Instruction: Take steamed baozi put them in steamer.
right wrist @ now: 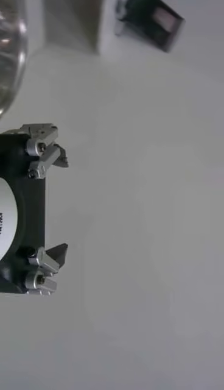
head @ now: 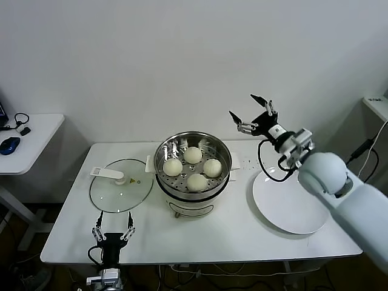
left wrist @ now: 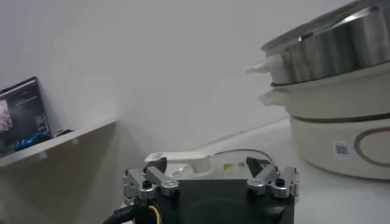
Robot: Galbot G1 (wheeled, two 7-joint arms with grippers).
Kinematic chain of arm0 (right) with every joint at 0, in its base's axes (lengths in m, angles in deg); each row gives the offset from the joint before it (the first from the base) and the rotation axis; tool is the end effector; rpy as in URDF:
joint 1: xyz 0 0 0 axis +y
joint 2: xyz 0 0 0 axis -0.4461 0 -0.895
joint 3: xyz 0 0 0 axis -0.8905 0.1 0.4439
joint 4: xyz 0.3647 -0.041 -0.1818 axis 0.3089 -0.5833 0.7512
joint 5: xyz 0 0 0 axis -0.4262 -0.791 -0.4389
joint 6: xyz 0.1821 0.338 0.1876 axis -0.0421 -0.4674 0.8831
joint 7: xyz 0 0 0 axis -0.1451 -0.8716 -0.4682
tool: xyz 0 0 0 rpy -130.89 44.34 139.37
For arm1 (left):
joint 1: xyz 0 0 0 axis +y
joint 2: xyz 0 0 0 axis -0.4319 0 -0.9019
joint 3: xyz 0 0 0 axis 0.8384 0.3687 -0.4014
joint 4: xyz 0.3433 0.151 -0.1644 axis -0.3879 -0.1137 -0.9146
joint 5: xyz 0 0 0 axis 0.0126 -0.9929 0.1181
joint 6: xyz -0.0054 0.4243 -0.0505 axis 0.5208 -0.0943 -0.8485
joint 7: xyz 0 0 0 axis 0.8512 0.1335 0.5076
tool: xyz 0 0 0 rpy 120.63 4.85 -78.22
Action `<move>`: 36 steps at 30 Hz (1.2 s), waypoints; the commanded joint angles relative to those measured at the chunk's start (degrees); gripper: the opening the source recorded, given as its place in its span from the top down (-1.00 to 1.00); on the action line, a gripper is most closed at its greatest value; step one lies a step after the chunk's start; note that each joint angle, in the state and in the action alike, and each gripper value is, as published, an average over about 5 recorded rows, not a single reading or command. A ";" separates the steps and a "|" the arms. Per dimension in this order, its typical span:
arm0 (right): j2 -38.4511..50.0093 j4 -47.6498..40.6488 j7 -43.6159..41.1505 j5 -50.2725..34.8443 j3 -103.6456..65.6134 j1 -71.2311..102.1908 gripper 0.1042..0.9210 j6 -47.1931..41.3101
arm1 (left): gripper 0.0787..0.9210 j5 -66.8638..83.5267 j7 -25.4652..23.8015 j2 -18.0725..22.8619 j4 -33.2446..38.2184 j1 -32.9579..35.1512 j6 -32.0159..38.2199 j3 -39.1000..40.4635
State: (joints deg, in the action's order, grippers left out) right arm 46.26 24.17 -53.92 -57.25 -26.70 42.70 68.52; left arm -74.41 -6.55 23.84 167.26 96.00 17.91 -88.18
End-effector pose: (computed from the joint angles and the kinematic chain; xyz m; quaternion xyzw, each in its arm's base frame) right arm 0.4499 -0.1030 -0.1689 -0.2415 0.9522 -0.1657 0.0865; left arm 0.1835 0.0254 -0.4991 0.0736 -0.9804 -0.1761 0.0488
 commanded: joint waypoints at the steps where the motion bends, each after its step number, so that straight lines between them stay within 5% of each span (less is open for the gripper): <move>1: -20.81 4.21 0.23 4.68 -29.63 34.69 -0.76 12.09 | -0.77 -0.03 0.28 2.80 -0.06 -0.10 0.18 -0.09; 17: -37.24 5.55 -3.08 16.70 -27.32 52.35 -0.76 21.68 | -0.77 0.76 0.23 2.80 1.13 0.13 0.25 -0.01; 36: -35.85 4.48 -1.89 15.65 -23.68 59.29 -0.76 28.81 | -0.77 1.14 0.39 2.80 1.28 0.38 0.78 -0.33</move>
State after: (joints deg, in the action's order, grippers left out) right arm 11.96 28.74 -56.02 -42.24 -50.56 97.09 93.85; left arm -73.32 -6.19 23.84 168.43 96.26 18.60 -88.52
